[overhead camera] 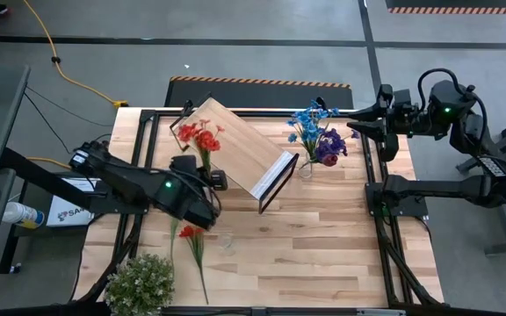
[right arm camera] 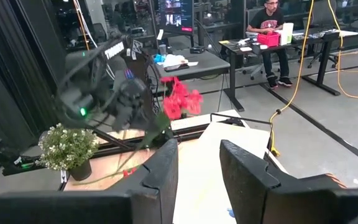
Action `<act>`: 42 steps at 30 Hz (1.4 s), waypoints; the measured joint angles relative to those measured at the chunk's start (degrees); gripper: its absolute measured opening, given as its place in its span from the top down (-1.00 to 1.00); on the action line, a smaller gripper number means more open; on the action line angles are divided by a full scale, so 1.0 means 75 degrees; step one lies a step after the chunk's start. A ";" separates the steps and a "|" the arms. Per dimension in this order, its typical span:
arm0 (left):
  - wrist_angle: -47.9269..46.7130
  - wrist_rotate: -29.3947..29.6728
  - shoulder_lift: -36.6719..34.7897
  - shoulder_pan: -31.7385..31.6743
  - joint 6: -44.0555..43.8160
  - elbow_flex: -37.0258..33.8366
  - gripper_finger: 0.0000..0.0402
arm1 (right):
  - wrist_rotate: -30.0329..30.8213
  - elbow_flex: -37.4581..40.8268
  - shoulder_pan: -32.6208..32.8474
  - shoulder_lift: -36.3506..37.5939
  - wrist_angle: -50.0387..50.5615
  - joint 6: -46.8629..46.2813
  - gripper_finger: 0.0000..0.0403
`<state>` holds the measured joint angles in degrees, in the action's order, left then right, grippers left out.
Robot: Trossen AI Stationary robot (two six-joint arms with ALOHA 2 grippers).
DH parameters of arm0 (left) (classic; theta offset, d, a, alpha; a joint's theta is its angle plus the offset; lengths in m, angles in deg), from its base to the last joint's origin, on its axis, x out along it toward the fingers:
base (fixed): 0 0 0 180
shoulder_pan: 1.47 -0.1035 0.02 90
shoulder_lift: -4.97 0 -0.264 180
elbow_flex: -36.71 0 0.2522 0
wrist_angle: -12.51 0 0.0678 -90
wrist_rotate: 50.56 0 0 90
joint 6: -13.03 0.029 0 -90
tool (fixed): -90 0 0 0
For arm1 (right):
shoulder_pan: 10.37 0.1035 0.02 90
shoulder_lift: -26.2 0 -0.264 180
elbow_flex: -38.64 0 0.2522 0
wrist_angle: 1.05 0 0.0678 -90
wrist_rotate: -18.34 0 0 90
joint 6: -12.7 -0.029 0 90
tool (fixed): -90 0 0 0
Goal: Pick and place flowers into a vace then onto a shelf
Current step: Put the top red flowers into the bottom transparent vase
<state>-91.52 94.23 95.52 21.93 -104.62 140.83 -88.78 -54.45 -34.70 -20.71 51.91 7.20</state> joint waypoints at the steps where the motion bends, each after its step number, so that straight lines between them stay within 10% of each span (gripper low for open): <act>1: 0.0014 0.0120 -0.0023 0.0038 0.0245 0.0207 0.81 | 0.0000 0.0000 0.0002 0.0001 0.0020 0.0000 0.45; 10: 0.0101 0.1051 -0.0022 0.0770 0.2219 0.1898 0.81 | 0.0023 0.0003 0.0002 -0.0002 0.0262 0.0082 0.45; 26: 0.1102 0.3526 0.0739 0.2654 0.2890 0.1936 0.81 | 0.0029 0.0003 0.0002 -0.0002 0.0060 0.0040 0.45; 42: 0.0901 0.4171 0.1670 0.2785 0.3254 0.1934 0.81 | 0.0029 0.0003 0.0002 -0.0002 -0.0065 -0.0090 0.45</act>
<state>-84.76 125.51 108.04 42.81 -80.22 155.33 -88.56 -54.42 -34.69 -20.72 51.43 6.53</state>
